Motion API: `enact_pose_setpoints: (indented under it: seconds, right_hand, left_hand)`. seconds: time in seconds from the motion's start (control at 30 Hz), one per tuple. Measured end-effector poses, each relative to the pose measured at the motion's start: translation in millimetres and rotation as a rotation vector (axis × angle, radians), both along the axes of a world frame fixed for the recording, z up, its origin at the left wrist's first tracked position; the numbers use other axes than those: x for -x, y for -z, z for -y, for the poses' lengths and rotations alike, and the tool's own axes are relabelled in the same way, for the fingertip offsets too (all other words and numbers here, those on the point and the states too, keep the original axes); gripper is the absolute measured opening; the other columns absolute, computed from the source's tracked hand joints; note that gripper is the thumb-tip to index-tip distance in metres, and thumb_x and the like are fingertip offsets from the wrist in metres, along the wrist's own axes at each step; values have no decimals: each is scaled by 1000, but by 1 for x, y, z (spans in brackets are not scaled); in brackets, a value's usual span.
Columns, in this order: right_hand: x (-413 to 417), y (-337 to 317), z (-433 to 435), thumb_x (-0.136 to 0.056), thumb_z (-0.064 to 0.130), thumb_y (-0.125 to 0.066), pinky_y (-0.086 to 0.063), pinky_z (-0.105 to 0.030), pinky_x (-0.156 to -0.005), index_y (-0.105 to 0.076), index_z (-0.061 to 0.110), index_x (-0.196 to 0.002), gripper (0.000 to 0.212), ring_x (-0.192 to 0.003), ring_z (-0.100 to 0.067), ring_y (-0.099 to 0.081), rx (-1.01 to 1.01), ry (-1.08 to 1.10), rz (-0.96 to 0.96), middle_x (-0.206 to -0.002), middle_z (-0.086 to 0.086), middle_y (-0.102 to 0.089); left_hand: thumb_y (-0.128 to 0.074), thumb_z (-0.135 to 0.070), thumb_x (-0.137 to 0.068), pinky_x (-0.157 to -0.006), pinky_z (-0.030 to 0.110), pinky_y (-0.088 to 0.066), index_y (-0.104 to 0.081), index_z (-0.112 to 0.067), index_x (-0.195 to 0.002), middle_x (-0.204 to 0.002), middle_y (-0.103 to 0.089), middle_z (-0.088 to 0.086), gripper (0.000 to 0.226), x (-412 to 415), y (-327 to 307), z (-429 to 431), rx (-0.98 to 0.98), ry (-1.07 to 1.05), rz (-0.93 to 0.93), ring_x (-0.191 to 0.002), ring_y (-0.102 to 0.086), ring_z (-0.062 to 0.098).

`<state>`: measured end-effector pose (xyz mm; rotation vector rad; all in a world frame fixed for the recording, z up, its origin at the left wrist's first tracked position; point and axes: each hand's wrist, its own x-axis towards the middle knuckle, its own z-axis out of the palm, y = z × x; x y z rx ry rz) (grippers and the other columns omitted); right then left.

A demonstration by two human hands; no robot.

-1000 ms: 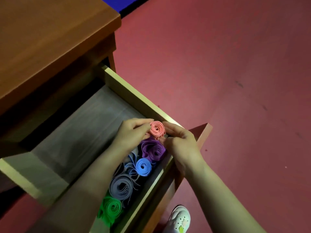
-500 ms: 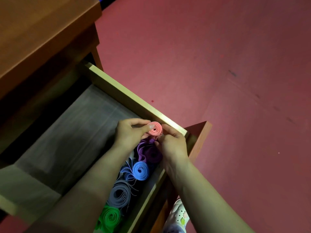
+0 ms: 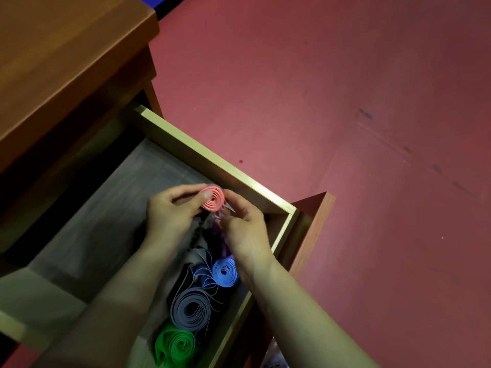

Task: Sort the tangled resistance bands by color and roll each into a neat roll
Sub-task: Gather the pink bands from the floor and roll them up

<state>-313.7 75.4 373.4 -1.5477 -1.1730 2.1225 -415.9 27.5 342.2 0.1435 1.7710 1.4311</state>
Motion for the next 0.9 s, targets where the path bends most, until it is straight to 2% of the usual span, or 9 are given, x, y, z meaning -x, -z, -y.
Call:
enact_pose_setpoints:
  seconds: [0.07, 0.13, 0.2, 0.3, 0.4, 0.57, 0.63, 0.83, 0.9]
  right_hand:
    - [14, 2, -1, -85, -21, -40, -49, -13, -60, -64, 23, -110, 56, -78, 0, -66, -48, -98, -10, -90, 9, -70]
    - [26, 3, -3, -82, -23, -37, -47, -9, -54, -62, 29, -100, 60, -64, 7, -64, -84, -158, -10, -79, 18, -66]
    - [30, 8, -9, -85, -18, -38, -43, -9, -47, -57, 32, -88, 54, -56, 1, -60, -88, -163, 51, -77, 15, -63]
    - [24, 18, -15, -90, -8, -41, -49, -20, -59, -59, 20, -104, 35, -75, -17, -62, -85, -148, 171, -88, -1, -66]
    - [7, 23, -18, -90, -5, -42, -55, -38, -73, -61, 16, -104, 32, -84, -30, -68, -61, -86, 260, -90, -13, -69]
    - [-6, 22, -22, -86, -10, -41, -48, -21, -54, -65, 13, -102, 37, -64, -14, -60, 6, 7, 276, -80, -7, -67]
    - [-7, 21, -20, -88, -8, -41, -47, -20, -50, -65, 11, -102, 34, -58, -12, -59, 21, 28, 295, -76, -5, -67]
    - [-15, 21, -15, -92, 3, -45, -56, -36, -74, -63, 14, -99, 22, -89, -31, -69, 29, 129, 394, -90, -12, -70]
    - [-18, 21, -14, -92, 0, -43, -55, -37, -74, -63, 14, -101, 25, -89, -32, -68, 52, 188, 382, -91, -13, -70]
  left_hand:
    - [-73, -2, -79, -69, 20, -58, -73, -26, -81, -79, -76, -5, 23, 9, 3, 2, -5, -66, -15, -78, -73, 10]
    - [-71, 0, -80, -69, 20, -57, -73, -23, -84, -79, -75, -3, 24, 16, 12, -3, -2, -116, -7, -79, -73, 11]
    - [-69, 3, -81, -73, 24, -58, -73, -15, -90, -84, -74, 1, 20, 17, 23, -11, 23, -114, 36, -81, -72, 14]
    - [-69, 2, -81, -83, 34, -57, -72, -11, -92, -96, -72, 15, 18, 4, 40, -24, 81, -19, 110, -90, -71, 25]
    - [-74, -1, -79, -83, 35, -57, -73, -7, -94, -94, -73, 17, 17, -11, 48, -35, 107, 72, 126, -89, -71, 28]
    - [-80, -2, -73, -67, 25, -59, -74, -6, -88, -85, -72, 12, 17, -13, 52, -41, 131, 169, 75, -82, -71, 26]
    - [-81, -5, -72, -71, 27, -59, -74, -6, -90, -87, -73, 11, 20, -14, 51, -38, 132, 235, 77, -83, -72, 22]
    - [-78, -6, -76, -78, 33, -60, -75, -6, -95, -90, -73, 11, 20, -29, 47, -48, 152, 442, 34, -87, -70, 23]
    - [-77, -6, -77, -78, 34, -60, -75, -6, -98, -92, -72, 11, 22, -34, 48, -52, 145, 493, 11, -88, -70, 23]
